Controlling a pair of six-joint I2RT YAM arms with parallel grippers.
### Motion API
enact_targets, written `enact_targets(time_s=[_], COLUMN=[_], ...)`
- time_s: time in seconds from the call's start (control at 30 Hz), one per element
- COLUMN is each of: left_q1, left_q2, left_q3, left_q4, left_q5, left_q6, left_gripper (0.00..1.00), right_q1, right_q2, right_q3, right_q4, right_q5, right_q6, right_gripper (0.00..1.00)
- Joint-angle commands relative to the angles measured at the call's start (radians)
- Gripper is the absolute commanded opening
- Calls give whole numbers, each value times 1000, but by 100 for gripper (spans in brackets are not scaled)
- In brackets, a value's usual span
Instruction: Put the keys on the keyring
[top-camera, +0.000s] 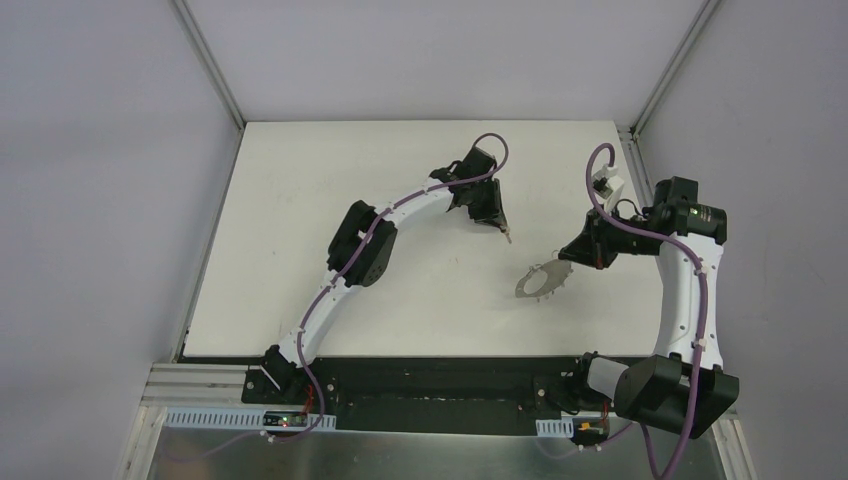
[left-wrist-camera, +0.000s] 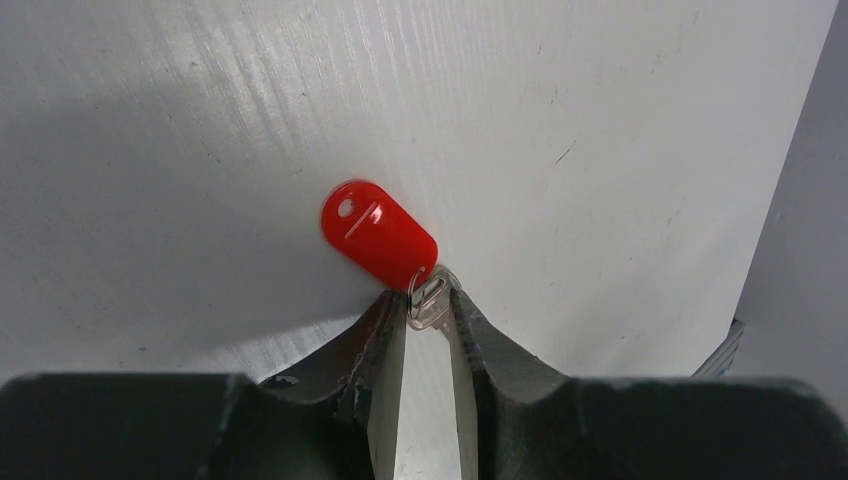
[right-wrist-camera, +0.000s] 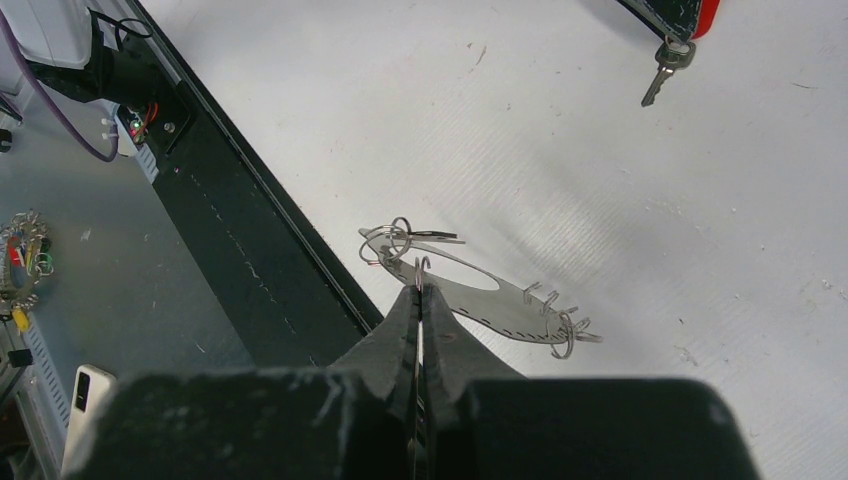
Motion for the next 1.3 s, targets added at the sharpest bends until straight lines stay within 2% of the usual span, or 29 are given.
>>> enact_targets(time_s=[0.0,0.3,0.47,0.53,0.6,0.77,0.97,1.07,1.27], left_q1=[-7,-4,-2,0,3,10,13,13,15], left_q2=[26,25,14,-4,-27,-113,-288,-400,-613], left_q3=[16,11,-5,-17,-22,-37,-166,-263,-395], left_q4=[-5,-4,-5,-6,-13,-21,-28,-44,-150], left_q5=[-27,-22,-17,6,25,93,197,223,176], left_q6=[-15,-31,-26,-1,37,155,391,545,840], left_gripper=[24,15,5,0,0,0,0,0,0], right_q1=[-13,-13,-13,-13,-13,-13,15,70,214], right_q2=[-27,-29,-21,-15,-6,9,-41,-37,-17], right_q3=[-2,3,11,16,22,22,-70,-93,-103], right_q4=[-34,-40,-38,-36,-37,-9,202,282,420], right_q5=[-49,-55,-66,-76,-90,-121,-129,-94,-74], right_q6=[-27,-27,-26,-29,-33,-38,76,141,277], right_gripper=[0,0,0,0,0,0,0,0,0])
